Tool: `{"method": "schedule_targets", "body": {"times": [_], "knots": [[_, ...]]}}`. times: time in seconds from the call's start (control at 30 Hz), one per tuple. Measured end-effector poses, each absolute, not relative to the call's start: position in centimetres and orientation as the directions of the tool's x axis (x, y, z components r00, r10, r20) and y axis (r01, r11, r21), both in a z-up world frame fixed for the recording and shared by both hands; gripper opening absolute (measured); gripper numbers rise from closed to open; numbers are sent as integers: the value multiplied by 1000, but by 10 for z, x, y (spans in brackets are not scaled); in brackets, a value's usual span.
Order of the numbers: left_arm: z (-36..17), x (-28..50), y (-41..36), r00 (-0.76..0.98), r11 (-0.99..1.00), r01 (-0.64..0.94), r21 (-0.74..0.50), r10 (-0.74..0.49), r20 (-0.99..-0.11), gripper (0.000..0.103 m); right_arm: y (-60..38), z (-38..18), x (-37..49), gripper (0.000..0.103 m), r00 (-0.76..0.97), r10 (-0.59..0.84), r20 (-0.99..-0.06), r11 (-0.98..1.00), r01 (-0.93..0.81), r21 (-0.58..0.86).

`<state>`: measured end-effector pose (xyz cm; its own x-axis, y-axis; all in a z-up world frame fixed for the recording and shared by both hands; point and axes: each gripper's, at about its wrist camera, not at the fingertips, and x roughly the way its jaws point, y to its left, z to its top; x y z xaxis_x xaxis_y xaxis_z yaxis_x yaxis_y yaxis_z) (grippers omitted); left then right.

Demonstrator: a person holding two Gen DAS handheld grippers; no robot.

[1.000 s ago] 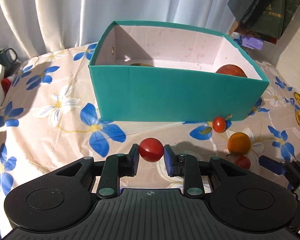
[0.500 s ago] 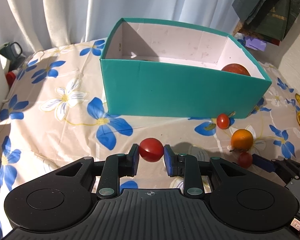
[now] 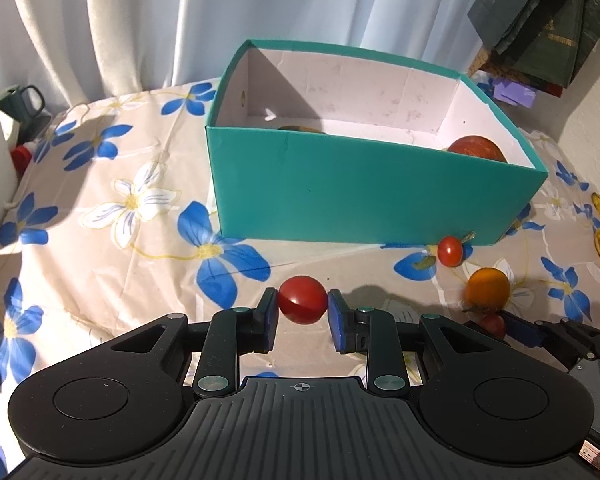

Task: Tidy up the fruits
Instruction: 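Lift the cherry tomato with the left tool while the right tool grasps another cherry tomato, then carry the cherry tomato over the teal box with the left tool while the right tool lifts its tomato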

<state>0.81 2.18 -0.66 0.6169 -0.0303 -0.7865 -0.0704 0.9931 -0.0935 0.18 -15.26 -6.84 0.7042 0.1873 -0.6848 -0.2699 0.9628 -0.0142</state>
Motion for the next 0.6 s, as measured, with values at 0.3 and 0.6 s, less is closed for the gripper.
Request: {"method": "schedule_targets", "body": {"times": [0.3, 0.6], "knots": [[-4, 10, 24, 618, 993, -77, -92, -25, -785, 30, -152, -67, 1, 26, 702, 193, -686, 961, -276, -11], [8, 13, 25, 637, 993, -76, -87, -19, -770, 30, -149, -51, -8, 26, 712, 237, -661, 947, -321, -5]]}}
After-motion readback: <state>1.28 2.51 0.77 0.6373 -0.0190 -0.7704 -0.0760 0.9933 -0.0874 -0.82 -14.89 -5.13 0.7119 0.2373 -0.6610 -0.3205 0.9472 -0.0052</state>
